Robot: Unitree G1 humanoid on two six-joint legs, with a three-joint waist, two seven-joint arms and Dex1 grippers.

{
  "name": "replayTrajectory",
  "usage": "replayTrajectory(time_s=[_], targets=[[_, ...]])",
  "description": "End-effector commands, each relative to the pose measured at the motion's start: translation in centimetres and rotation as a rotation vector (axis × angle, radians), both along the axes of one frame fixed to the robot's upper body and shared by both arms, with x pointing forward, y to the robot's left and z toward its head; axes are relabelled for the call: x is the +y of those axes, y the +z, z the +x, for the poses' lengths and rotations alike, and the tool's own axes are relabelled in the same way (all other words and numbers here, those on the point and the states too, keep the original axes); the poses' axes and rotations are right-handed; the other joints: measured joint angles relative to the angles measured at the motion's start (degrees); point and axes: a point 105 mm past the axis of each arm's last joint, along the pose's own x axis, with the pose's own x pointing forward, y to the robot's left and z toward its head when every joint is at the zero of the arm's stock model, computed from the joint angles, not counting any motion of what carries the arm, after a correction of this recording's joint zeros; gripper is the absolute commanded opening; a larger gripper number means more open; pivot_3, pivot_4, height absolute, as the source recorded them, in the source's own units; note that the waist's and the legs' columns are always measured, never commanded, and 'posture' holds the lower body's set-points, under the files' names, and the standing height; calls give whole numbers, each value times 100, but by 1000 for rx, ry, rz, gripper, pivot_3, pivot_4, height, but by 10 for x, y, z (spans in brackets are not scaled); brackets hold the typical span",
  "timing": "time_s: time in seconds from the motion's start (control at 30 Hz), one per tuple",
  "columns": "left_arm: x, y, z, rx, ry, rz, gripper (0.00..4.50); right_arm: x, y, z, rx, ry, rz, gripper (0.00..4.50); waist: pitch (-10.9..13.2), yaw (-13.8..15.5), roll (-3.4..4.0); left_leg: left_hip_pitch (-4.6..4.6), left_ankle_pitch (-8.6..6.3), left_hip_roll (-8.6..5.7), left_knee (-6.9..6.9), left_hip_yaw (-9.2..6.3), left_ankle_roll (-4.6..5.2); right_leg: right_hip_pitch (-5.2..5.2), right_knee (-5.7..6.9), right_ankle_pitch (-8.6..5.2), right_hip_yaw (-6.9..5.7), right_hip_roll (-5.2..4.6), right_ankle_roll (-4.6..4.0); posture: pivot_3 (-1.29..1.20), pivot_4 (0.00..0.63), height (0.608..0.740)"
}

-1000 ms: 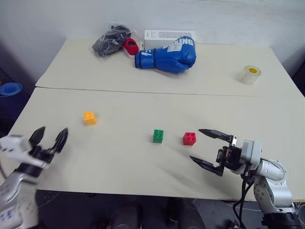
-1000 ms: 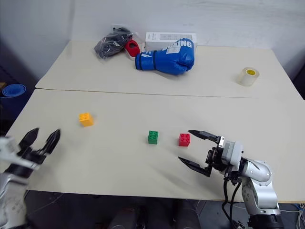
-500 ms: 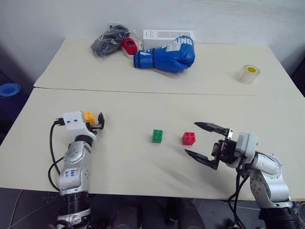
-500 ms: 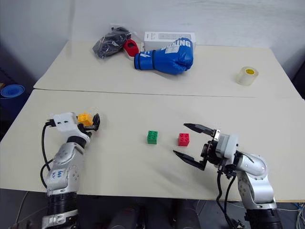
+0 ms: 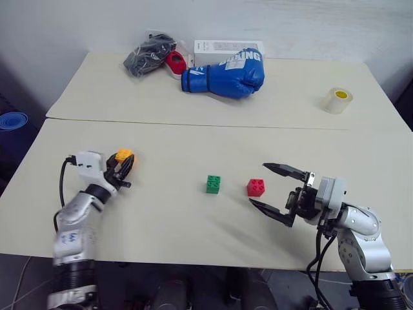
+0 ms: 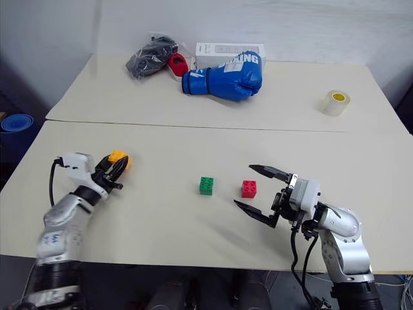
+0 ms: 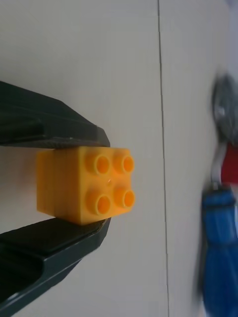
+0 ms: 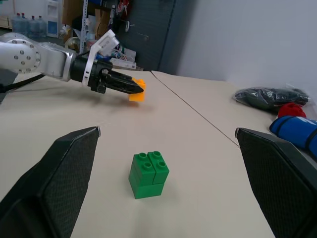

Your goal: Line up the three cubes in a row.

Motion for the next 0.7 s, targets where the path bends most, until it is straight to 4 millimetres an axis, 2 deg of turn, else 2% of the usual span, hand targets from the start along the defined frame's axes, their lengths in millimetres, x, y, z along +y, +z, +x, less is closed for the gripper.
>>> replayTrajectory(time_s=[0.03,0.17,0.23,0.3,0.4,0.53,0.7], targets=[[-19,26,-13,-53,-417,107,1498,-12,3,-1,-34,-10,-22,4500,1,11,1,-3,1,-1,4,-1,-1,-2,0,0,-2,2,0,0,150,740],[-45,17,-19,-20,-781,325,1498,-18,1,1,-36,-14,-34,4500,1,23,2,-4,2,-11,7,-1,3,3,-1,0,-3,-1,1,0,150,740],[-62,4,-20,9,-971,428,1498,-22,-2,-2,-35,-23,-44,4500,2,4,3,-3,3,-14,7,3,5,4,-1,2,-1,3,3,0,150,740],[-71,-5,-20,36,-1083,484,1498,-26,-4,-4,-35,-35,-50,4500,2,-1,2,-4,3,-11,6,8,5,2,0,2,-3,33,4,0,150,740],[-77,-14,-15,49,-1123,503,1498,-31,-6,-8,-36,-55,-55,4500,2,-25,2,-3,2,3,7,26,2,-4,-3,4,-2,71,7,0,150,740],[-83,-21,-5,40,-1120,534,1498,-34,-9,-13,-34,-76,-58,4500,2,-60,2,-1,1,10,7,28,1,-7,1,4,4,72,6,0,150,740],[-82,-25,-3,53,-1139,551,1498,-36,-11,-15,-33,-88,-58,4500,2,-60,2,0,0,9,14,25,3,-6,5,4,14,64,7,0,150,740]])
